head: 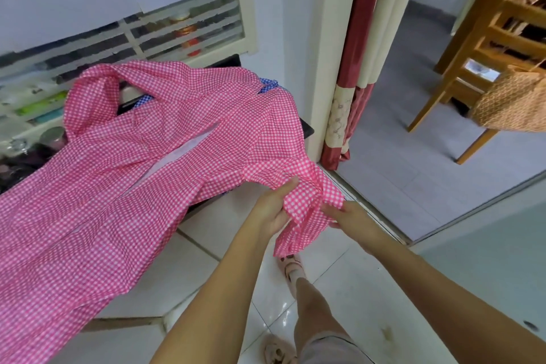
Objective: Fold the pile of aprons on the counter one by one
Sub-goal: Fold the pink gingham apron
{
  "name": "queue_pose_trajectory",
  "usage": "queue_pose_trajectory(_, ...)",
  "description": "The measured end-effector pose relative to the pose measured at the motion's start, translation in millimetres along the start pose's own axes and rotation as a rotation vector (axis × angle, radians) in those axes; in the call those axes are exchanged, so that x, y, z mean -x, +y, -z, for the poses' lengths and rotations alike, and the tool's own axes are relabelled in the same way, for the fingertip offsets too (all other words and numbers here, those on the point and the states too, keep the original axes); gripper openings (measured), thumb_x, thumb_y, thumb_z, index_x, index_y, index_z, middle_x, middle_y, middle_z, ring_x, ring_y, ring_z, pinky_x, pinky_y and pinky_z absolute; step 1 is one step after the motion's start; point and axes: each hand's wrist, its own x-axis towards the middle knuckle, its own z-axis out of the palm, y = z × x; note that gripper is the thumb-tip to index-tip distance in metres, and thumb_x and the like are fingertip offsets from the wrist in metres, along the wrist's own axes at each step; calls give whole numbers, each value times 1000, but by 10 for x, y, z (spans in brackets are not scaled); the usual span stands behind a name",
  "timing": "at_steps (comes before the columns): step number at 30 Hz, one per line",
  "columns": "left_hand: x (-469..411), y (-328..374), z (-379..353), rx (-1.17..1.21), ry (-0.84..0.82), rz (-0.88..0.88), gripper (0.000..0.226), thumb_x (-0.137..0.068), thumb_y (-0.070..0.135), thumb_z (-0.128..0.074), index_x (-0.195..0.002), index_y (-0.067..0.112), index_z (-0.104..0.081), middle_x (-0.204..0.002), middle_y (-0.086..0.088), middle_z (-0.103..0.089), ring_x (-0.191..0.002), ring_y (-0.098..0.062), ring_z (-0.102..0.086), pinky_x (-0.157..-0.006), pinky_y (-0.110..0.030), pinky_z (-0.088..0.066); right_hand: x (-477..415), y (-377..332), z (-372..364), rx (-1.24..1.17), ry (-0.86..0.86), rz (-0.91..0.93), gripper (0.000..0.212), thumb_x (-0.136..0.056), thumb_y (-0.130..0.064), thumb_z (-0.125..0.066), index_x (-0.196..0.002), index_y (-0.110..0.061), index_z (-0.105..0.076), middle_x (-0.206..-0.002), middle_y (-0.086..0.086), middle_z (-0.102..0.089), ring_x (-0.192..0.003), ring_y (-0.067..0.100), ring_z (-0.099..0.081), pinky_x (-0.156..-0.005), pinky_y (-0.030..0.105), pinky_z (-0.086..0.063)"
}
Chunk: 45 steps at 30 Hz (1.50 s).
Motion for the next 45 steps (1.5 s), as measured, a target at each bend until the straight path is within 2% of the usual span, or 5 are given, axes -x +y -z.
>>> queue_pose_trajectory(13,64,-254,199,-382,164,144,18,-99,14,-51,-103,1,-63,-90,-8,-69,-74,-17,-64,-63,-29,-58,-34,-105,320,-114,392,-129,39,-102,-23,-36,-112,4,-62,-113,20,-63,-93,30,-60,-78,37,-47)
queue_pose_trajectory(21,81,136,49,-151,117,31,19,-99,6,-46,-112,-1,-58,-98,-14,-66,-87,-25,-63,-81,-38,-53,39,-272,686,-43,-625,-241,80,-50,-39,-92,-115,-3,-61,-116,9,-68,-110,24,-63,-99,34,-47)
queue_pose_trajectory(31,288,854,570,-233,150,4,16,-93,-2,-54,-106,-6,-62,-97,-16,-71,-78,-19,-71,-70,-27,-60,-11,-1486,573,-371,-22,-4,48,-84,-7,-67,-127,-18,-50,-112,7,-61,-93,25,-65,-68,36,-57)
queue_pose_trajectory(39,277,1351,665,-911,106,-236,101,-74,-7,-75,-150,23,-16,-115,5,-54,-98,-16,-61,-80,-26,-56,-887,-2249,122,-912,-416,-69,73,-48,14,-72,-119,6,-62,-131,21,-56,-114,22,-50,-114,34,-29)
queue_pose_trajectory(45,-212,1552,644,-1275,265,-459,112,-70,19,-83,-152,34,-8,-154,5,-27,-133,-22,-40,-109,-44,-39,-1776,-2440,-124,-1023,-470,-197,102,-30,21,-85,-126,3,-53,-114,20,-64,-86,21,-67,-91,28,-53)
